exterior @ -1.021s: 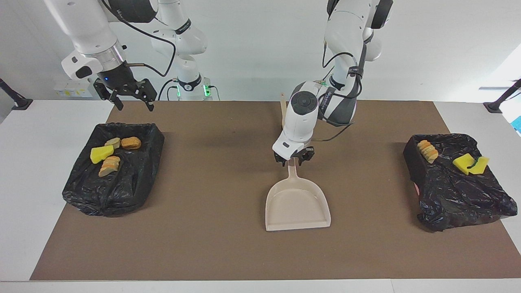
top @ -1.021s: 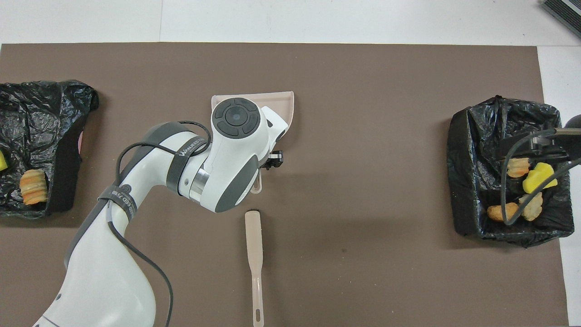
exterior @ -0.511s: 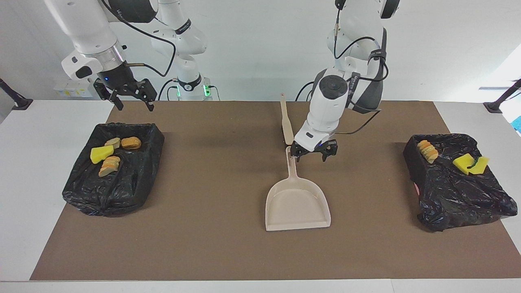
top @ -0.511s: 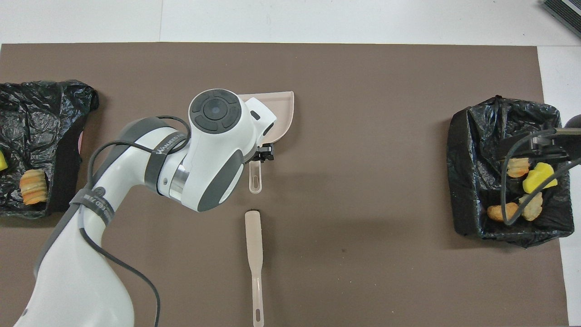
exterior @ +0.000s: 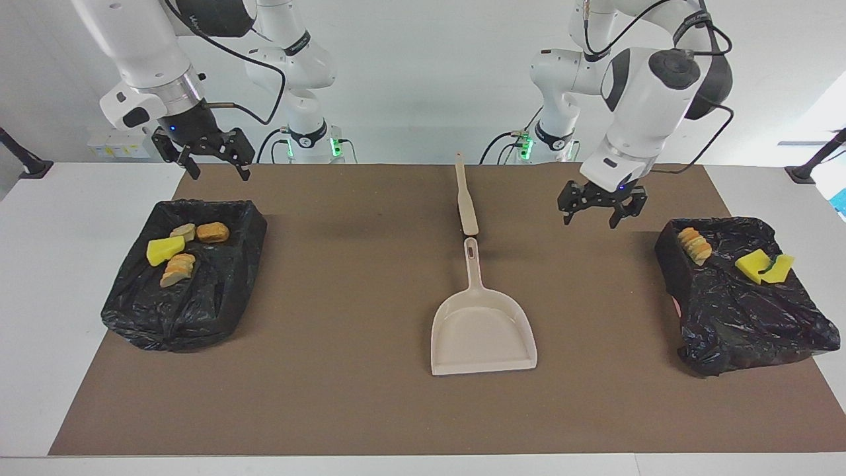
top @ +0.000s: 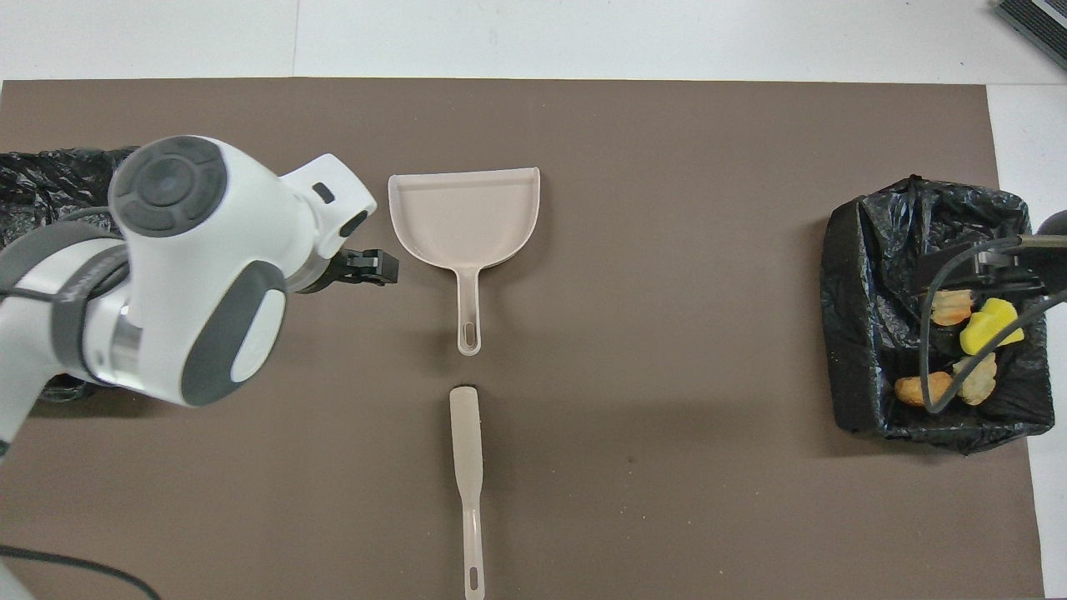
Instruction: Sweep and dump trash in bin
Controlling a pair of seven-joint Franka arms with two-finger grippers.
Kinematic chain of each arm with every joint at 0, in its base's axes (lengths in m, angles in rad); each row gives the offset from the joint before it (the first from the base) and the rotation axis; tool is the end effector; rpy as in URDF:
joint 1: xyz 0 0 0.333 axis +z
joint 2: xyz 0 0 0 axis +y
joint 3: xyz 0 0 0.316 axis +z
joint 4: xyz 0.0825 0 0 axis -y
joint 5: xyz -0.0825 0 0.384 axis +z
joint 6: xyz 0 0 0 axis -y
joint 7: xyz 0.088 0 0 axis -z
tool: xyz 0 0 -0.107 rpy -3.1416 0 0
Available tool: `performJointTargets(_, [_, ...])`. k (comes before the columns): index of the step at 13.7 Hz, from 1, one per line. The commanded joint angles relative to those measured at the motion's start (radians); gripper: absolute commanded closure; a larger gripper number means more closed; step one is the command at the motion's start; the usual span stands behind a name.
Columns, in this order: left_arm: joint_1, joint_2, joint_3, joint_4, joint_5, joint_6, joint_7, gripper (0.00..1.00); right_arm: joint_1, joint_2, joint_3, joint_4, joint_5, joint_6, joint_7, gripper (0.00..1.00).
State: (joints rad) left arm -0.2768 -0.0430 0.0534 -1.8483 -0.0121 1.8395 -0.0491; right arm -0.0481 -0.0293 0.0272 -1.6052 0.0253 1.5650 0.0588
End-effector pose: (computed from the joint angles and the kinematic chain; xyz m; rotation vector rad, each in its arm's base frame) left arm 0.5393 -0.1230 0.5393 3.1112 -0.2671 0.0498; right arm 0.5444 -0.0084 0.6239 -3.1148 0.1242 0.0177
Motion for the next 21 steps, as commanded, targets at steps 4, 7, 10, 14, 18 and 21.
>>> performJointTargets(4, [0.123,-0.095,-0.004,0.027,0.014,-0.091,0.139,0.0,-0.004,-0.021,0.0,-0.022,0.016,-0.005,0.018,0.0])
performJointTargets(7, [0.153,-0.075,0.002,0.173,0.02,-0.207,0.178,0.0,-0.003,-0.021,0.0,-0.022,0.016,-0.005,0.018,0.0])
performJointTargets(10, [0.179,-0.049,0.005,0.266,0.018,-0.293,0.19,0.0,-0.004,-0.021,0.0,-0.022,0.016,-0.005,0.018,0.0])
performJointTargets(14, [0.18,0.031,0.013,0.42,0.012,-0.401,0.207,0.0,-0.004,-0.021,0.0,-0.022,0.016,-0.005,0.018,0.0])
performJointTargets(18, [0.192,-0.023,0.017,0.351,0.003,-0.39,0.249,0.0,-0.004,-0.021,0.0,-0.022,0.016,-0.005,0.018,0.0])
performJointTargets(21, [0.192,-0.029,0.017,0.342,0.003,-0.384,0.245,0.0,-0.004,-0.021,0.0,-0.022,0.016,-0.005,0.018,0.0])
